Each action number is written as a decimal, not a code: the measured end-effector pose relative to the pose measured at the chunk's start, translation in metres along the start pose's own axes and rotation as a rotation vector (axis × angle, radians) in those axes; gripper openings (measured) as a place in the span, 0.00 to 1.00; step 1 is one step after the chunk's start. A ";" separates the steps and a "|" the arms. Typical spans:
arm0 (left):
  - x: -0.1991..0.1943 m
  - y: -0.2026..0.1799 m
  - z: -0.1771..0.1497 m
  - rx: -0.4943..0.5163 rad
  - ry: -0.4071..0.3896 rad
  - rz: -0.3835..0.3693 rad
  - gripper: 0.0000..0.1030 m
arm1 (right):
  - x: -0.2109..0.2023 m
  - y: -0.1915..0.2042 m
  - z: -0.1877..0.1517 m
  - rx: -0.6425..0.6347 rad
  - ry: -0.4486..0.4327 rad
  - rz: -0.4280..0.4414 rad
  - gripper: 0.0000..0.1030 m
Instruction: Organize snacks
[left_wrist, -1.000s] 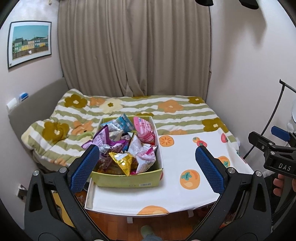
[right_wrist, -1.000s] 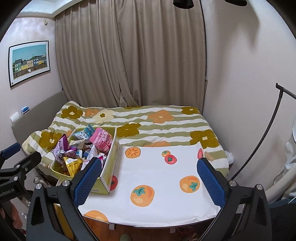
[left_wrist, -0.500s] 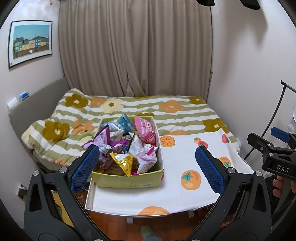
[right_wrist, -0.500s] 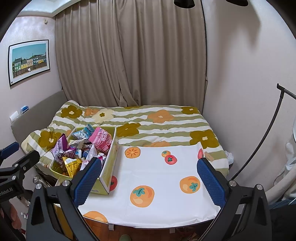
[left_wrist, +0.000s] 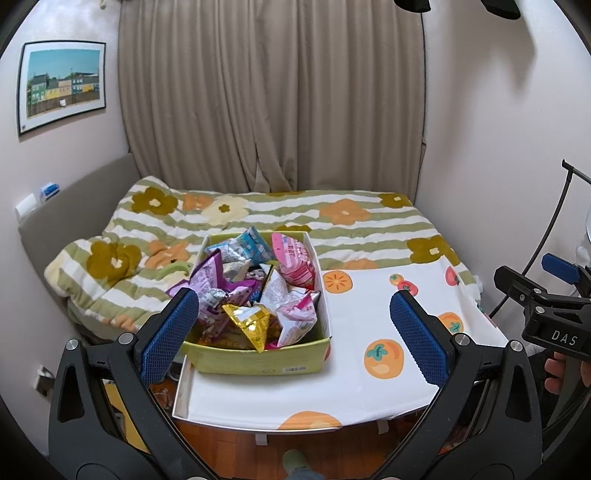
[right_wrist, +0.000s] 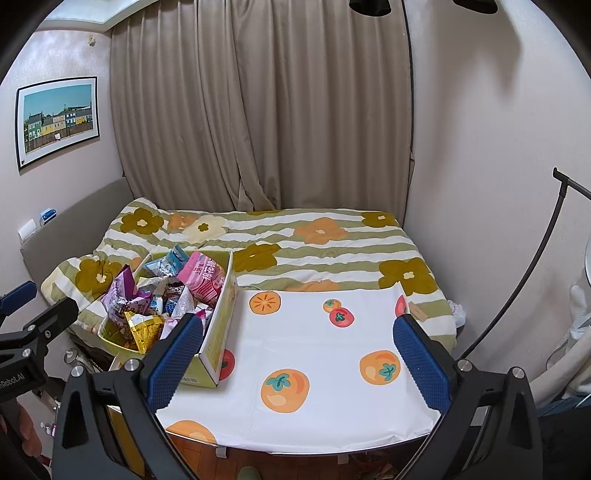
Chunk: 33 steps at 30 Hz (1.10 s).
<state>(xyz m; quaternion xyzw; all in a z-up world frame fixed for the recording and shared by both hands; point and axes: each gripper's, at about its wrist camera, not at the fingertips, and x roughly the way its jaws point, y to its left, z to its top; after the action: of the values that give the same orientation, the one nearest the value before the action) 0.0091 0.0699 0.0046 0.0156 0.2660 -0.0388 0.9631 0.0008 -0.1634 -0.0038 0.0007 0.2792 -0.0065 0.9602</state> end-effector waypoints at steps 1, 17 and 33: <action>0.001 0.000 0.000 0.000 -0.001 0.002 0.99 | -0.001 0.000 0.000 0.000 -0.001 0.000 1.00; 0.004 -0.003 -0.002 0.000 -0.014 0.024 0.99 | 0.005 -0.001 -0.002 0.000 0.003 -0.006 1.00; 0.015 -0.013 0.001 0.002 -0.032 0.050 0.99 | 0.007 -0.001 -0.007 0.002 0.009 -0.004 1.00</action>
<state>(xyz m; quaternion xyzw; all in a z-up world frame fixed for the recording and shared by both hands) 0.0220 0.0563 -0.0022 0.0224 0.2503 -0.0154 0.9678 0.0029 -0.1649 -0.0140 0.0012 0.2835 -0.0087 0.9589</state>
